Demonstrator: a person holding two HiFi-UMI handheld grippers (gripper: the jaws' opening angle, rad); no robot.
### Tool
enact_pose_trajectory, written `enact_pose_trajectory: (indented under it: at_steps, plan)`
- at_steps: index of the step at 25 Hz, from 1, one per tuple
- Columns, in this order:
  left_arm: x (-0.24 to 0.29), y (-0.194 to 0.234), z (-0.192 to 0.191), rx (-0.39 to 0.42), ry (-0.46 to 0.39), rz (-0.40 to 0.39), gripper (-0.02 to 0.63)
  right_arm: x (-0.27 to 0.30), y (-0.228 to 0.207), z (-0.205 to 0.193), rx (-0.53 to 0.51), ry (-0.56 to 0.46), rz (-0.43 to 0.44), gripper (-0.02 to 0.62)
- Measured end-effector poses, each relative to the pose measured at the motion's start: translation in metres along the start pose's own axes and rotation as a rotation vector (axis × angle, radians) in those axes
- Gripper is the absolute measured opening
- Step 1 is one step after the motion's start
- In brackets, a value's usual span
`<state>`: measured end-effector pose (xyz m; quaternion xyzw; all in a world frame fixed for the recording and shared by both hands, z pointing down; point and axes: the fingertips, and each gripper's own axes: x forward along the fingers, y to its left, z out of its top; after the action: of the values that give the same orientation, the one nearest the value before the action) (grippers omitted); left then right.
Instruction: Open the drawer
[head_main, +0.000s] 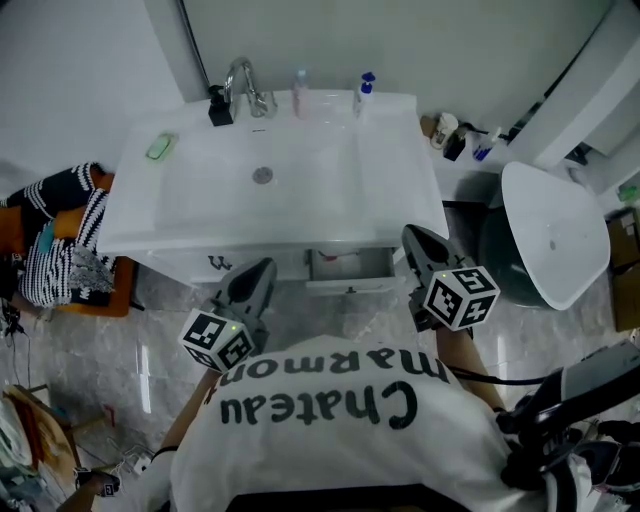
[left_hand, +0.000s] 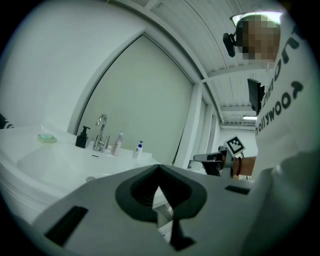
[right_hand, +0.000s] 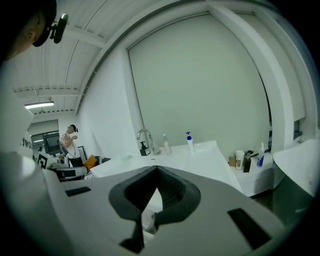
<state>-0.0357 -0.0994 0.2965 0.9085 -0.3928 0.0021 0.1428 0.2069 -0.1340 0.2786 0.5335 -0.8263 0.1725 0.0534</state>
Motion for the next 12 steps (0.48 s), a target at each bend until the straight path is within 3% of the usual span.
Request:
enact_pose_trajectory:
  at_steps: [12]
  plan:
    - [-0.008,0.005,-0.001,0.006,-0.016,0.04,0.006,0.002,0.013,0.001,-0.075,-0.003,0.03,0.01]
